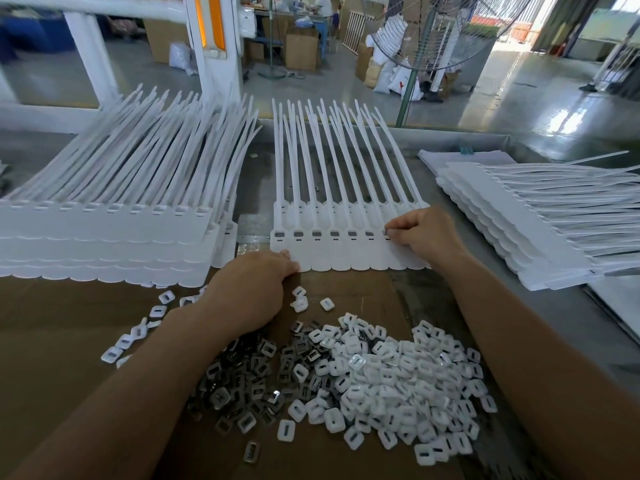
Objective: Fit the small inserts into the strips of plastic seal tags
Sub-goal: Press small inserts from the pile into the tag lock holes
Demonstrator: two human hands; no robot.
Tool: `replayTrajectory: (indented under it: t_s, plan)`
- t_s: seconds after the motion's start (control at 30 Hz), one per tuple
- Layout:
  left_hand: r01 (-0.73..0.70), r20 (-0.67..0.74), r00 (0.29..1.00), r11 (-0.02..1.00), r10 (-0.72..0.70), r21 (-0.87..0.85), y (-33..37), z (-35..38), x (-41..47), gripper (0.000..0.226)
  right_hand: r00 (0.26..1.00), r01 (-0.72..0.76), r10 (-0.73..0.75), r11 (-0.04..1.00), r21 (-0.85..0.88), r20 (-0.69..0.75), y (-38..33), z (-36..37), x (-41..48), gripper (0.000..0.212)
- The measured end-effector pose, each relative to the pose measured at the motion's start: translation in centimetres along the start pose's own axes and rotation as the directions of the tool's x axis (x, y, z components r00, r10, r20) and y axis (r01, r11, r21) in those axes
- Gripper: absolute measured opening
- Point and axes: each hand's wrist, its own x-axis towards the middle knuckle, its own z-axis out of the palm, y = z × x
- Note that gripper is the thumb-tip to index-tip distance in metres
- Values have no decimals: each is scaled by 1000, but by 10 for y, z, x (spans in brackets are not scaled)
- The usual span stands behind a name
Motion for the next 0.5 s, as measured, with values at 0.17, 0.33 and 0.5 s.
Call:
replayTrajectory:
  t_s: [0.17, 0.33, 0.5]
  plan:
    - [-3, -8, 1000, 1000, 3, -2, -1, 0, -1, 51, 1000, 27, -28, 998, -53, -11, 3, 4, 4, 13]
    - [-2, -3, 1000, 1000, 2, 0, -1, 1, -2, 51, 999, 45, -43, 992, -122, 18, 4, 6, 6, 17]
    - [2, -7, 1000, 1000, -2, 1, -1, 1, -2, 51, 999, 29, -31, 994, -105, -12, 4, 7, 8, 16]
